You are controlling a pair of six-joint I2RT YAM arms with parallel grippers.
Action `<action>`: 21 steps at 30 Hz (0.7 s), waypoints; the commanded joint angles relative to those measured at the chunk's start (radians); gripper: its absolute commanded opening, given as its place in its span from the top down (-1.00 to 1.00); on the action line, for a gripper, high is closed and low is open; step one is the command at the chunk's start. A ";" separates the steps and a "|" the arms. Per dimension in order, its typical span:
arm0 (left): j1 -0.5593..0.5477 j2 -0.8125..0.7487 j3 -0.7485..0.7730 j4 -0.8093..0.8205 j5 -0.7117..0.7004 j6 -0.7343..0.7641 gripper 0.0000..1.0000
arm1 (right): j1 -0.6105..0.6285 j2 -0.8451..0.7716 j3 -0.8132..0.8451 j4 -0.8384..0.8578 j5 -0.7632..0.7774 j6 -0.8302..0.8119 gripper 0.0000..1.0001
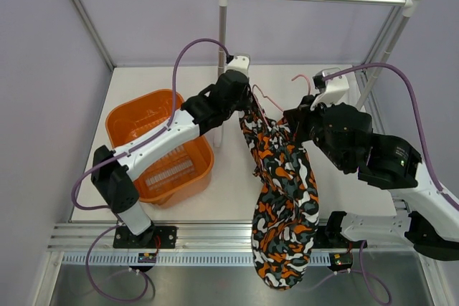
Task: Remove the shorts from the hanger
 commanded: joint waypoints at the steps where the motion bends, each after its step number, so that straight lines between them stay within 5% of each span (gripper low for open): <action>1: -0.010 -0.094 -0.071 0.099 0.117 0.028 1.00 | 0.016 0.005 0.020 0.051 0.078 -0.008 1.00; 14: -0.243 -0.405 -0.254 0.131 0.405 0.187 1.00 | 0.002 0.087 -0.051 0.384 0.279 -0.267 1.00; 21: -0.322 -0.529 -0.197 0.045 0.374 0.259 1.00 | -0.214 0.175 0.013 0.392 0.156 -0.253 1.00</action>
